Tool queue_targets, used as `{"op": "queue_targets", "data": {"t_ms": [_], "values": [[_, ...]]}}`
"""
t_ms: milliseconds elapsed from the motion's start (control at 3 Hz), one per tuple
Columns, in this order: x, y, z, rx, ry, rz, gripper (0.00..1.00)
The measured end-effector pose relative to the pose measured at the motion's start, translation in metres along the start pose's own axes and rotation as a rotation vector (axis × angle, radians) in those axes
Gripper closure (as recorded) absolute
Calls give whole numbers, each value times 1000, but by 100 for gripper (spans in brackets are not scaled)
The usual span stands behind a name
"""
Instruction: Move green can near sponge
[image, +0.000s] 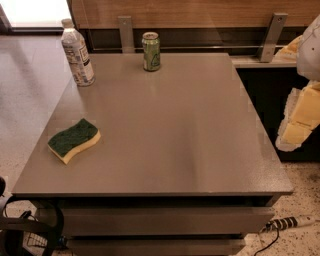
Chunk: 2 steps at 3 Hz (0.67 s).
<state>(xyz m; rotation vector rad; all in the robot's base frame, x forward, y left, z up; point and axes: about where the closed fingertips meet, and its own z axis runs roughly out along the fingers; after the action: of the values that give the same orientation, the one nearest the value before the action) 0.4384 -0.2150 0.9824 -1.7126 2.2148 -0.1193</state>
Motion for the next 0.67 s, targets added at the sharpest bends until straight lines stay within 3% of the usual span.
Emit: {"op": "queue_targets", "data": {"t_ms": [333,667], "values": [[0,0,0,2,-1,0,0],[-4,-34,6,73,-70,72,0]]}}
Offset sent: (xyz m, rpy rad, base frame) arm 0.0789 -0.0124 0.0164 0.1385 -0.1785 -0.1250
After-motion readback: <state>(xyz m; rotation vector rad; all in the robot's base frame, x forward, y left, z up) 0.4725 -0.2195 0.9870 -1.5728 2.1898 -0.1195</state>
